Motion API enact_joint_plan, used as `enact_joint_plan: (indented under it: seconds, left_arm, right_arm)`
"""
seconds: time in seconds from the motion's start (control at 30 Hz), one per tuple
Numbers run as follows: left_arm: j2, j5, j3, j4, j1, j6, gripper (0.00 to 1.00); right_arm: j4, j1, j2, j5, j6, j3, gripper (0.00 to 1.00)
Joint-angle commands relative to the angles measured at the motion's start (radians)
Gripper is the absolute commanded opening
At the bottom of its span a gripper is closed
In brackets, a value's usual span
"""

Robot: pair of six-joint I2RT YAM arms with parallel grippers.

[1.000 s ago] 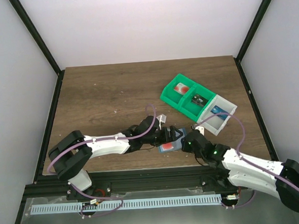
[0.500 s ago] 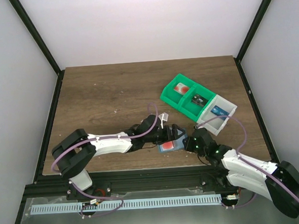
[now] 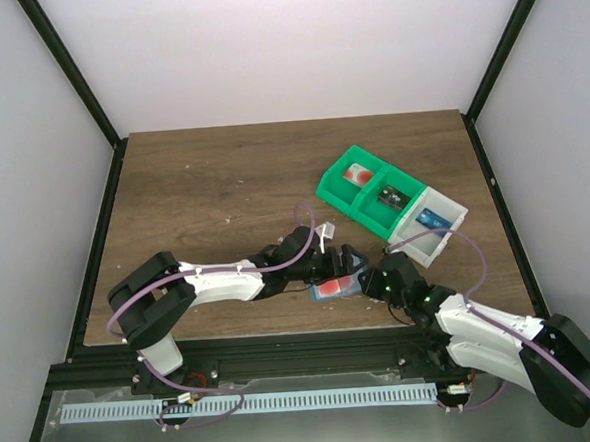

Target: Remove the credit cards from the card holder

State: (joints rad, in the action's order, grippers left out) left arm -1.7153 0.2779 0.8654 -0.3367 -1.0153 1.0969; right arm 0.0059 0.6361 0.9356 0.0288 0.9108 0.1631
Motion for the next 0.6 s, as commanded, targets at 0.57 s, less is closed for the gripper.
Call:
enact_joint_plan:
  seconds: [0.57]
  left_arm:
    - [0.263,-0.019,-0.237,0.032,0.165,-0.021,1.00]
  right_arm:
    - [0.026,0.080,0.092,-0.116,-0.036,0.038,0.24]
